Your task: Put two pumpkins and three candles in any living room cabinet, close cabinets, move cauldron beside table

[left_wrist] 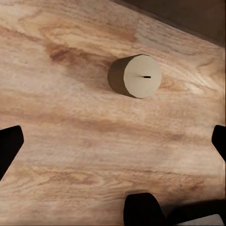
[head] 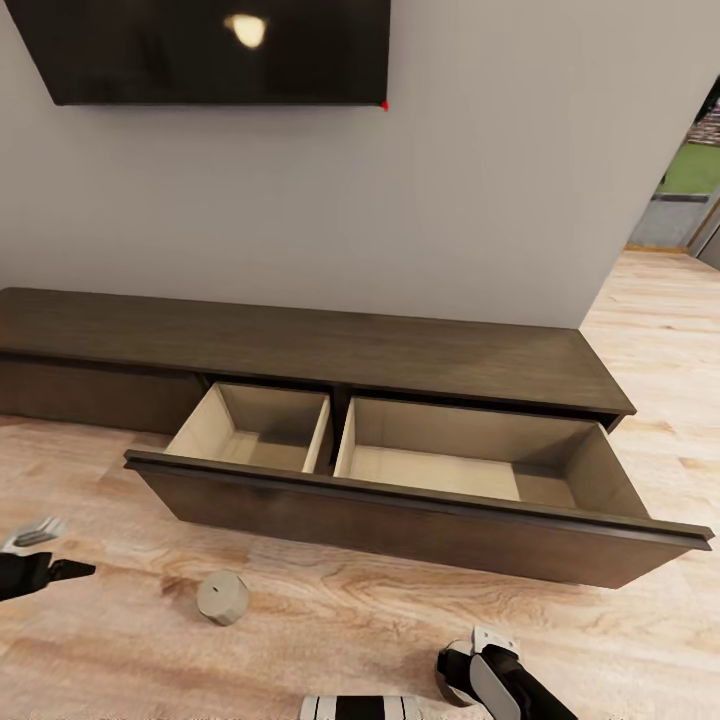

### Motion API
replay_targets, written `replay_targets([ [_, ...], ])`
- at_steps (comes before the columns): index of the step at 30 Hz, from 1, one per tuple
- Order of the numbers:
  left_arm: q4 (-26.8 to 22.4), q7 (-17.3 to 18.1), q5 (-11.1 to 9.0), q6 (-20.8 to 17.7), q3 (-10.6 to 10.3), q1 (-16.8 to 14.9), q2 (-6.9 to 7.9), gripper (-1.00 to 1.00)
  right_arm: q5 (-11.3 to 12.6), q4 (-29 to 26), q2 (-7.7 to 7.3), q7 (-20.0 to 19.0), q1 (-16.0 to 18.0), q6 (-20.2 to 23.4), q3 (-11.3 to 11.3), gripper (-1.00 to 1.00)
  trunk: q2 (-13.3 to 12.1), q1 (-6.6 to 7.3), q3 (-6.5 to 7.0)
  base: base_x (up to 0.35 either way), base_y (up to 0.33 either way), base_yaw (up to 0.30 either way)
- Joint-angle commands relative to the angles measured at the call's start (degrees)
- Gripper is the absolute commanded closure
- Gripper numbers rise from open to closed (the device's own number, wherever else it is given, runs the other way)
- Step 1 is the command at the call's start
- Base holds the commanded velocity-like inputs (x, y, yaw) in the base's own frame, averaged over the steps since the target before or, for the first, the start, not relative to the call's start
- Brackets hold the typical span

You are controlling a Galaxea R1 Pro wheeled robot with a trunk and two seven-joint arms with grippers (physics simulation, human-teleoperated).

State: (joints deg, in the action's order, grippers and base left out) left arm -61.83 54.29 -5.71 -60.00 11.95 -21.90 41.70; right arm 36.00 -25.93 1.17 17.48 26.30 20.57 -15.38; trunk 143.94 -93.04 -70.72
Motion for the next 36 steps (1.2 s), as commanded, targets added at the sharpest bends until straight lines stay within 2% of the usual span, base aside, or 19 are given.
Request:
replay_targets([
  [1,0.1,1.3,0.1,0.0,0.0,0.0,0.24,-1.00,0.0,0.0,0.02,0.0,0.0,0.0,0.0,-1.00,0.0,0.00,-0.01,0.000,0.000,0.000],
  [4,0.3,3.0,0.1,0.0,0.0,0.0,0.52,-1.00,0.0,0.0,0.05,0.0,0.0,0.0,0.0,-1.00,0.0,0.00,-0.01,0.000,0.000,0.000],
  [7,0.4,3.7,0.2,0.0,0.0,0.0,0.62,-1.00,0.0,0.0,0.01,0.0,0.0,-0.1,0.0,-1.00,0.0,-0.07,-0.67,0.000,0.000,0.000],
  [17,0.5,3.9,0.2,0.0,0.0,0.0,0.73,-1.00,0.0,0.1,0.03,0.0,0.0,-0.1,0.1,-1.00,0.1,-0.18,-1.56,0.000,0.000,0.000],
  [27,0.5,4.0,0.2,0.0,0.0,0.0,0.75,-1.00,0.0,0.2,0.27,0.0,0.0,-0.1,0.1,-1.00,0.2,-0.38,-3.33,0.000,0.000,0.000],
  [36,0.8,4.1,0.1,0.0,0.1,0.0,0.93,-1.00,0.0,0.1,0.56,0.0,0.4,-0.2,0.1,-1.00,0.2,-0.38,-3.33,0.000,0.000,0.000],
])
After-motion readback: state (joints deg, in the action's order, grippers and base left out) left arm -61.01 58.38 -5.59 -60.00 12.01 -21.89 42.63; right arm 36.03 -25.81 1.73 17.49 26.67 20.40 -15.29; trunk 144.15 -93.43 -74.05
